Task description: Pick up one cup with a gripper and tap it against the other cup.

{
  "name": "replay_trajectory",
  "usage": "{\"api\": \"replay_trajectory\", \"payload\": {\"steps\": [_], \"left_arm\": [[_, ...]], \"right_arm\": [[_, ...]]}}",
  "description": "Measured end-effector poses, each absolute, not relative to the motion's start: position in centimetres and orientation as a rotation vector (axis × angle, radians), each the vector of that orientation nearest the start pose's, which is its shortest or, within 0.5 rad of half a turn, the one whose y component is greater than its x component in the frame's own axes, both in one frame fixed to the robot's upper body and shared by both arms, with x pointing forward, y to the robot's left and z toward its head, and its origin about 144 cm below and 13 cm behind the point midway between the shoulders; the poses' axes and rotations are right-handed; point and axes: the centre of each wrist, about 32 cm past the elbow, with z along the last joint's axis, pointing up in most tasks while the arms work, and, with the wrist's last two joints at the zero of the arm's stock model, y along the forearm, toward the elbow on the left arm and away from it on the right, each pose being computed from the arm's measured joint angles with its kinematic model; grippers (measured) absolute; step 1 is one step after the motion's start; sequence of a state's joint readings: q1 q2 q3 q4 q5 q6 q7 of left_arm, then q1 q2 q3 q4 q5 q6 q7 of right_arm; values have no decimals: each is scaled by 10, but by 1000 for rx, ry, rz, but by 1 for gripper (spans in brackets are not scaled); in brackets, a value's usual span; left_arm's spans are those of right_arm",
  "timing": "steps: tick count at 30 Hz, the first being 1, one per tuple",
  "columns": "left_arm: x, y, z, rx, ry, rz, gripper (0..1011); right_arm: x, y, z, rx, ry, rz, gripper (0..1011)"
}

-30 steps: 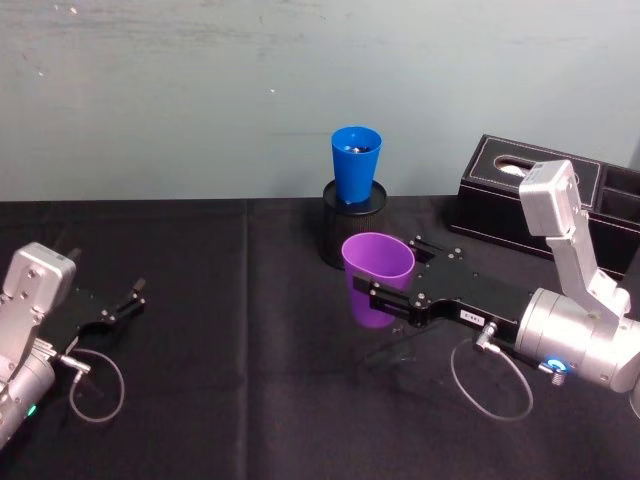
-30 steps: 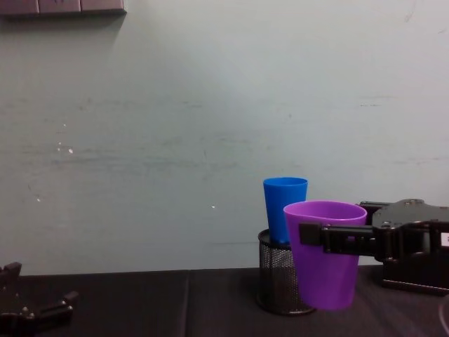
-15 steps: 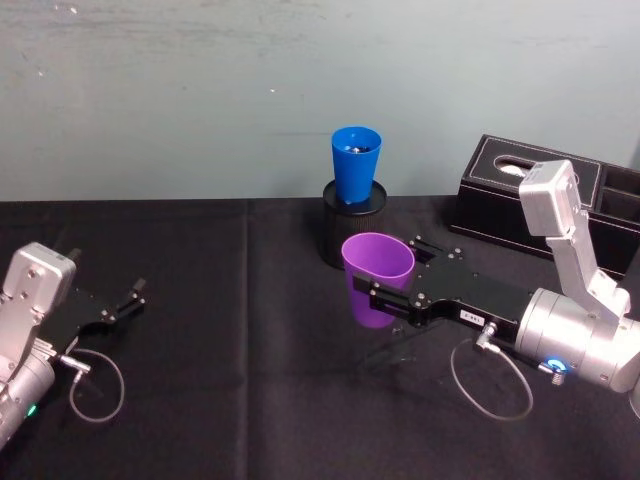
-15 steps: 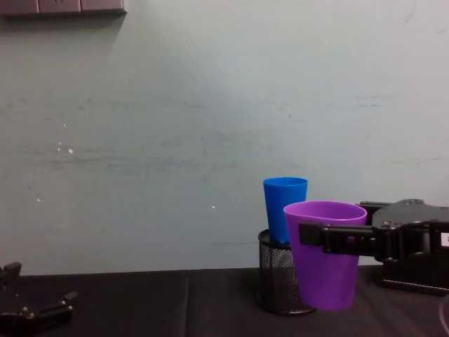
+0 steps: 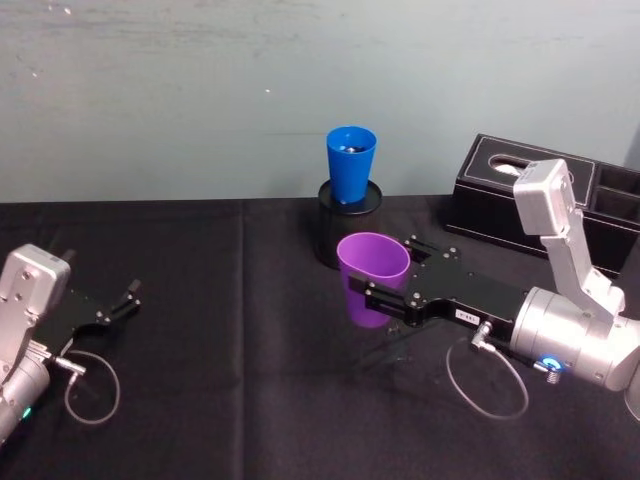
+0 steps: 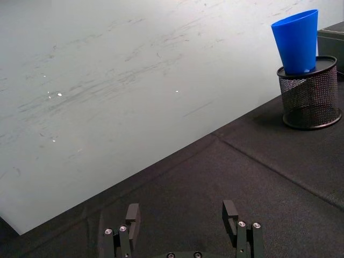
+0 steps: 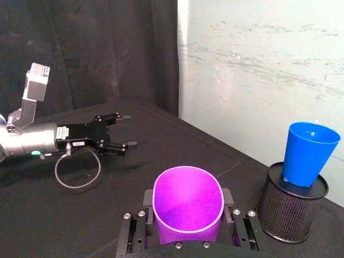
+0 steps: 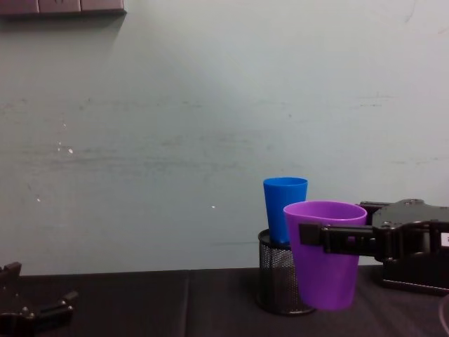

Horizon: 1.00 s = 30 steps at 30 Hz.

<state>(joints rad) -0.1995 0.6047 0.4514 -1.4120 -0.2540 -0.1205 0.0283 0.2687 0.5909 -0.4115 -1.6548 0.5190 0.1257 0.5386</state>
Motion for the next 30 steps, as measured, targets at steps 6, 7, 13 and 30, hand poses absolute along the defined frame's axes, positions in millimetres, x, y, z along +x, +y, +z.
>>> {"api": "replay_trajectory", "payload": {"steps": [6, 7, 13, 30], "left_arm": [[489, 310, 1140, 304, -285, 1248, 1000], [489, 310, 1140, 304, -285, 1248, 1000], [489, 310, 1140, 304, -285, 1248, 1000], [489, 310, 1140, 305, -285, 1248, 1000]], "right_arm": [[501, -270, 1231, -117, -60, -656, 715], [501, -270, 1231, -117, -60, -656, 715], [501, -270, 1231, -117, -60, -656, 713], [509, -271, 1231, -119, -57, -663, 713]]}}
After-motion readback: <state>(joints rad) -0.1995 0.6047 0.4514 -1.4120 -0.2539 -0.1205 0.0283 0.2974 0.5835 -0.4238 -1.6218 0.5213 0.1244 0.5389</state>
